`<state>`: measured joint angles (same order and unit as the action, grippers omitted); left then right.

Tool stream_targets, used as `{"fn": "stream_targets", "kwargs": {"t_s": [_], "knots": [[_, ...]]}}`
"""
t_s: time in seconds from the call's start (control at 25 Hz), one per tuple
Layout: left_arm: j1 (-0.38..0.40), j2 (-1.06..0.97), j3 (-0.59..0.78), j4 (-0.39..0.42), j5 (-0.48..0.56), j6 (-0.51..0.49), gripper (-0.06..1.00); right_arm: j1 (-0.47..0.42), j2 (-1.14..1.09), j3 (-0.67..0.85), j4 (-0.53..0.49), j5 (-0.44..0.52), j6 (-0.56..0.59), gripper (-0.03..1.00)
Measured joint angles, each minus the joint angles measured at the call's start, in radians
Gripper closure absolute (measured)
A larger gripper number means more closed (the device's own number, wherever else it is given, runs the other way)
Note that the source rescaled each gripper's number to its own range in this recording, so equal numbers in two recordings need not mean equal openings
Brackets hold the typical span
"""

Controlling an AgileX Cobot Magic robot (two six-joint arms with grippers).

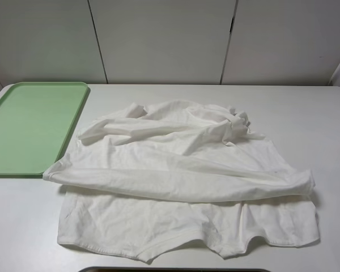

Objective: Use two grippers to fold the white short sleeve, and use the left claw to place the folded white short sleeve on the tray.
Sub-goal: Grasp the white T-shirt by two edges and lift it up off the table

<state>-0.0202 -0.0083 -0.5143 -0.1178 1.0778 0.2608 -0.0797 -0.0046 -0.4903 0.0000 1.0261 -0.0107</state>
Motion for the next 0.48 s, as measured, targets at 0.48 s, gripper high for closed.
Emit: {"fn": "stream_targets", "kwargs": {"t_s": [0.48], "knots": [[0.000,0.000,0.000,0.000,0.000,0.000,-0.06,0.000,0.000,0.000,0.000,0.000,0.000,-0.03]]}}
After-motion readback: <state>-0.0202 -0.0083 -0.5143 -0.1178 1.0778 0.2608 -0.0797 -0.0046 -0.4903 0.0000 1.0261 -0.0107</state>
